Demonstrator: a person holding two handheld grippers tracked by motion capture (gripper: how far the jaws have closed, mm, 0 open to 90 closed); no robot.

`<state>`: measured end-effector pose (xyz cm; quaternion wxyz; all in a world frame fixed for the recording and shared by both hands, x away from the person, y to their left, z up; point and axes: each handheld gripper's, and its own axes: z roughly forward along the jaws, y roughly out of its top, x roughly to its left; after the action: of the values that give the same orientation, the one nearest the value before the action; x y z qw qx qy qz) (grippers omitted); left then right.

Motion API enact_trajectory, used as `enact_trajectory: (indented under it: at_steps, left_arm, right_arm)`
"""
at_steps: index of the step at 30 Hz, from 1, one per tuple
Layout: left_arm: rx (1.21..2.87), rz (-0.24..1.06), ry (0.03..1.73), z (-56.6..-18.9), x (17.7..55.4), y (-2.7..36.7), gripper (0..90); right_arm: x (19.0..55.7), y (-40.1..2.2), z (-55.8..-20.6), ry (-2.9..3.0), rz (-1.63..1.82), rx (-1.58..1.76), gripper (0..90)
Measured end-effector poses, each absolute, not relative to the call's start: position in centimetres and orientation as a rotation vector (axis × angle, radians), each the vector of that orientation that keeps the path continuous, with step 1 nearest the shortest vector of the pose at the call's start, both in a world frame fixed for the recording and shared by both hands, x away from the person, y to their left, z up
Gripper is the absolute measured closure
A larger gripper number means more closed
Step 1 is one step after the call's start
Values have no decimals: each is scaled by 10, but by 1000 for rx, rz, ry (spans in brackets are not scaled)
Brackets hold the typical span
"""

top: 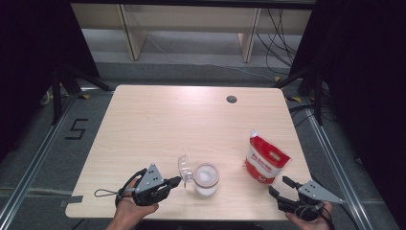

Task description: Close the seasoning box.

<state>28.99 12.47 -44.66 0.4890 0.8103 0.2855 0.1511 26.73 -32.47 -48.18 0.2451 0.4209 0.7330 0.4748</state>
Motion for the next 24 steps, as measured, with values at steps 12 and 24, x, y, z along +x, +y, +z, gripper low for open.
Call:
enact_trajectory:
  at_steps: [12,24]
  left_arm:
    - [1955,375,658,-442,293,113,891]
    - [1945,354,654,-442,293,109,868]
  right_arm:
    - [268,-324,-483,2006,1296,1148,340]
    - [267,-323,-483,2012,1310,1163,340]
